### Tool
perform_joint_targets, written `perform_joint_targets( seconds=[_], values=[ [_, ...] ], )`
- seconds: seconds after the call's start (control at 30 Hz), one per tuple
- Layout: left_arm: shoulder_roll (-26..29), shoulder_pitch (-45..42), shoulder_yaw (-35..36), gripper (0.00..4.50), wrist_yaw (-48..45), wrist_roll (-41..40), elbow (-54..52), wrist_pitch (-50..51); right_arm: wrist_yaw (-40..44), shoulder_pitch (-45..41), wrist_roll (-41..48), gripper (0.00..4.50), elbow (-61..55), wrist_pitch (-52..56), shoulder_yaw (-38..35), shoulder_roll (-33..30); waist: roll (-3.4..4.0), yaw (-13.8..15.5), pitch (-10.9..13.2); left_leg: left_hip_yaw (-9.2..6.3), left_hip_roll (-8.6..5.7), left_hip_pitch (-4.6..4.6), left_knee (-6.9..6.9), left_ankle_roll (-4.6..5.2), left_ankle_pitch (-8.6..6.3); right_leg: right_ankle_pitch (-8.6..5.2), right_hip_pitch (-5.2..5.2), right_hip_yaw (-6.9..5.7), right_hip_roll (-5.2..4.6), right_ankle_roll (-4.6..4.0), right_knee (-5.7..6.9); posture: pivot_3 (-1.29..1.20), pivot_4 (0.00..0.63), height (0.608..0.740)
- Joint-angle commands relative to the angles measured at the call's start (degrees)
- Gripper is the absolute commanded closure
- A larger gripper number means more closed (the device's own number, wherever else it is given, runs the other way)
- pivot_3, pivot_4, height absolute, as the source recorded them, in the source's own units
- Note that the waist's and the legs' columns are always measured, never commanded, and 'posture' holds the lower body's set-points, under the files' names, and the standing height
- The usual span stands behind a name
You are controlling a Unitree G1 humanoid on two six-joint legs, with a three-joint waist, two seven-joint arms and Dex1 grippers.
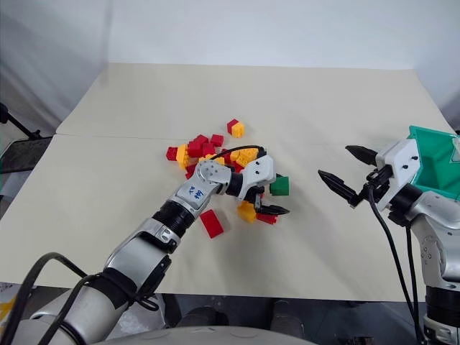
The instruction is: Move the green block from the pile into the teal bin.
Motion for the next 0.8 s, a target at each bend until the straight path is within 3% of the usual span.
perform_joint_targets(
  seconds=[0.03,0.3,0.4,0.5,0.67,0.8],
  values=[
    [1.33,-1.76,-4.04,0.05,5.4,7.56,1.35,-8.25,-0.15,-0.7,0.1,0.0,-0.72,-0.95,-0.83,-0.43,0.0,0.05,0.0,-0.01,0.01,0.01,0.0,0.0,0.0,0.0,0.0,-0.01,0.0,0.0,0.01,0.0,0.15,0.74],
    [1.46,-2.57,-5.8,0.05,7.89,11.23,2.83,-17.77,-0.73,-0.37,-0.21,0.0,-0.91,-1.18,-0.72,0.02,0.0,-0.07,0.0,0.01,0.03,0.04,0.0,0.0,0.0,0.0,0.0,0.01,0.0,0.0,0.04,0.0,0.15,0.74],
    [-3.21,-2.76,1.32,0.05,7.07,2.62,0.89,-5.63,-0.91,-0.28,-0.21,0.0,-1.08,-1.17,-0.7,0.21,0.0,0.16,0.0,0.01,0.02,0.02,0.02,0.0,0.0,0.0,0.01,0.0,-0.01,0.0,0.03,0.0,0.15,0.74],
    [-1.18,-1.76,-0.36,0.05,5.18,5.08,-0.11,-10.09,-1.04,-0.19,-0.36,0.0,-1.46,-1.05,-0.56,0.44,0.0,0.3,0.0,-0.01,-0.01,-0.06,0.06,0.06,0.01,0.02,-0.01,-0.03,-0.01,0.03,0.01,0.0,0.15,0.74],
    [1.05,-0.88,5.75,0.05,1.81,-1.72,-5.63,-1.07,-0.93,0.86,-0.23,0.0,-2.23,-0.6,-0.79,0.14,0.0,0.09,0.0,0.0,0.02,-0.06,0.04,0.05,0.01,0.02,-0.03,-0.03,-0.01,0.03,0.03,0.0,0.15,0.74],
    [9.8,3.13,11.14,0.05,-5.6,-8.2,-13.78,6.03,0.74,1.98,-0.22,0.0,-2.39,0.18,-0.66,-1.45,0.01,-0.42,0.0,0.0,0.03,-0.02,0.03,0.05,0.01,0.02,-0.03,-0.02,-0.01,0.03,0.05,0.0,0.15,0.74]
  ],
)
